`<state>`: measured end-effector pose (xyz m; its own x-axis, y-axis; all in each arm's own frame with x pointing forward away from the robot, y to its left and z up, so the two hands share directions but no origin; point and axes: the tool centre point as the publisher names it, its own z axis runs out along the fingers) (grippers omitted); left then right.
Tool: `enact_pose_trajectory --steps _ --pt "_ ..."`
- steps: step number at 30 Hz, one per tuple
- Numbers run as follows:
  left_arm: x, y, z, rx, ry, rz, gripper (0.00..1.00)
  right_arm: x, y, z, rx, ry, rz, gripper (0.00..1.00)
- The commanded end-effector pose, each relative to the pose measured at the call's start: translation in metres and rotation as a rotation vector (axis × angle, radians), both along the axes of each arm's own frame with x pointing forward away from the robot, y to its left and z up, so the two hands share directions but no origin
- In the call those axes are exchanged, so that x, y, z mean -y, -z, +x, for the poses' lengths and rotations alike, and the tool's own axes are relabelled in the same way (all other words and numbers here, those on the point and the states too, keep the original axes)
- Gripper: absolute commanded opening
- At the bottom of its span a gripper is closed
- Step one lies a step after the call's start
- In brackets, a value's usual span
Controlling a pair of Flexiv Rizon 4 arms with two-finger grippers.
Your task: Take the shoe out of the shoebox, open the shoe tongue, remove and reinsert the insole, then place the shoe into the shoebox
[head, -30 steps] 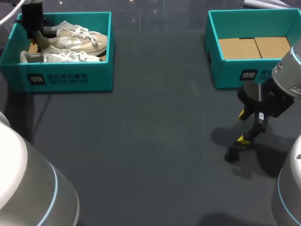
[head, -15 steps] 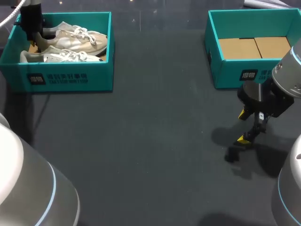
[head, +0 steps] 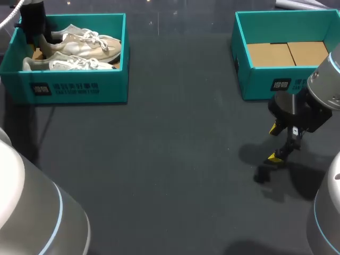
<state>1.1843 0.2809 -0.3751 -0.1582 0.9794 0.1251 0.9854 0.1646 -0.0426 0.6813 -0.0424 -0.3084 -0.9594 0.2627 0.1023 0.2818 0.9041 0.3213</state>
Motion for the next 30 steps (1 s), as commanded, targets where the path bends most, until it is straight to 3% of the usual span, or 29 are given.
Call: enact_pose_trajectory --steps 1,4,7,30 --pt "0.001 -0.008 -0.001 0.007 0.005 -0.013 0.63 0.0 0.0 -0.001 0.002 0.001 -0.002 1.0" --pt "0.005 -0.014 -0.002 0.016 0.012 -0.016 0.83 0.0 0.0 -0.001 0.002 0.001 -0.002 1.0" --pt "0.009 -0.019 -0.002 0.027 0.021 -0.018 0.92 0.0 0.0 -0.001 0.002 0.001 -0.002 1.0" --pt "0.026 -0.094 -0.025 0.137 0.074 -0.058 0.95 0.0 0.0 -0.001 0.002 0.001 -0.002 1.0"
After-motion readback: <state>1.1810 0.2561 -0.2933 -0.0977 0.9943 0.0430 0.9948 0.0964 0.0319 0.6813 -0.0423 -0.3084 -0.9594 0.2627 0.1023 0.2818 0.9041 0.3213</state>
